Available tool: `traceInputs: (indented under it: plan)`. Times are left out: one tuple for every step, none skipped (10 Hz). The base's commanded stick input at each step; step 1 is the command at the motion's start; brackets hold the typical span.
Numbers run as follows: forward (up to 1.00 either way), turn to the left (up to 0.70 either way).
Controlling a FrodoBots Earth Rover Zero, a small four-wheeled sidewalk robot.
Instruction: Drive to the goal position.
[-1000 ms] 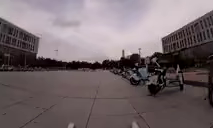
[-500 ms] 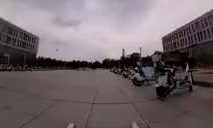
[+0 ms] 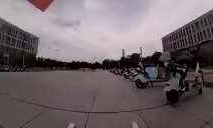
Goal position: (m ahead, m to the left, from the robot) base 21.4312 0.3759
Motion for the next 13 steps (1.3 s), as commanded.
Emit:
traceInputs:
  plan:
    - [0.7,0.0]
    - [0.7,0.0]
    - [0.7,0.0]
    - [0.7,0.0]
    - [0.7,0.0]
    - [0.7,0.0]
    - [0.7,0.0]
    - [0.7,0.0]
    - [0.7,0.0]
    - [0.7,0.0]
    - [0.7,0.0]
    - [0.7,0.0]
    - [0.7,0.0]
